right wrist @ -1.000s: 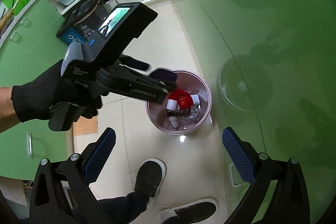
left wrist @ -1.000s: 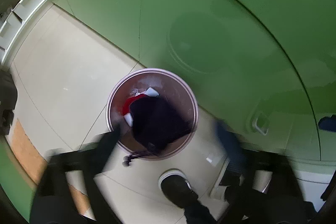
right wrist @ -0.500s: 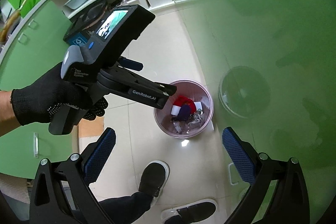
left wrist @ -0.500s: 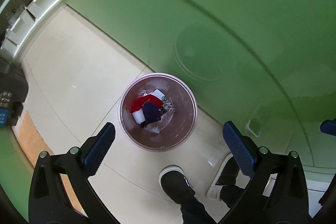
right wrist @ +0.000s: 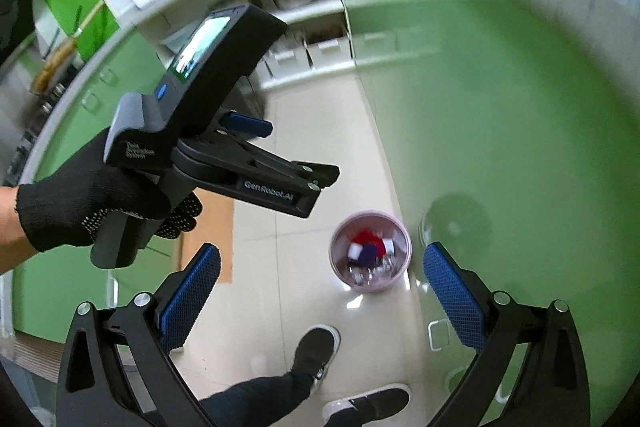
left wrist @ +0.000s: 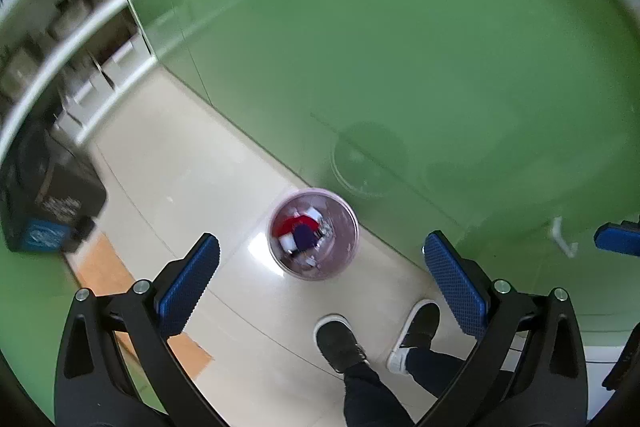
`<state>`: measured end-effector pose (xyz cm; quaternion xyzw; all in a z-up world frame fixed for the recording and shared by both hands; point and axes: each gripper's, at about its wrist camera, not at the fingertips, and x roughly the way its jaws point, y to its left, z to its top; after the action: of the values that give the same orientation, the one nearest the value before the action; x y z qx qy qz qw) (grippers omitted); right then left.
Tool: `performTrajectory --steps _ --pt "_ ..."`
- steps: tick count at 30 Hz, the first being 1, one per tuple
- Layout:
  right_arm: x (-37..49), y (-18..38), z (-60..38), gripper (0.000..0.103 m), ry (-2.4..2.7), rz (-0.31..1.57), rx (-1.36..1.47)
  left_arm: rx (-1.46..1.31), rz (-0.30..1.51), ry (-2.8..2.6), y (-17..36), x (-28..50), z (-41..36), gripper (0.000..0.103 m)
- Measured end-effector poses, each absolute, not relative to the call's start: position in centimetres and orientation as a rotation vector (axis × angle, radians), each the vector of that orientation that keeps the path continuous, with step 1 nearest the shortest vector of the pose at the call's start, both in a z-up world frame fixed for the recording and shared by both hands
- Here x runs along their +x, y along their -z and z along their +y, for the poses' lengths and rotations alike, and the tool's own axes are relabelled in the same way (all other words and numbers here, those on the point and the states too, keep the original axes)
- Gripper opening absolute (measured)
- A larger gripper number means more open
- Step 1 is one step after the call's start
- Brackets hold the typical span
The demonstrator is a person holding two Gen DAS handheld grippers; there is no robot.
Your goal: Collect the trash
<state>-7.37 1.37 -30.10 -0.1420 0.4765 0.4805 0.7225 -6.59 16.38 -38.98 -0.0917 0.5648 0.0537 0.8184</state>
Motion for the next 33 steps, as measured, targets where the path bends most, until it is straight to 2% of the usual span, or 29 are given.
performTrajectory --steps 9,16,24,33 --pt "-6.4 17.8 -2.1 0.097 -0.998 0.889 -0.227 -0.15 1.063 -0.11 24.2 -6.8 14.9 0.1" --pt "-3.5 12.1 -8.5 0.097 -0.825 0.806 -0.14 -0.103 0.961 -0.053 16.1 -5.1 11.1 0.1" --pt "-0.7 8.4 -15.7 0.097 -0.643 0.75 -0.072 -0.061 0.871 0.014 9.9 -2.8 6.1 0.1" --pt "0.9 6.3 -19.9 0.097 -0.542 0.765 -0.065 -0.05 0.841 0.067 6.6 -1.6 1.9 0.1"
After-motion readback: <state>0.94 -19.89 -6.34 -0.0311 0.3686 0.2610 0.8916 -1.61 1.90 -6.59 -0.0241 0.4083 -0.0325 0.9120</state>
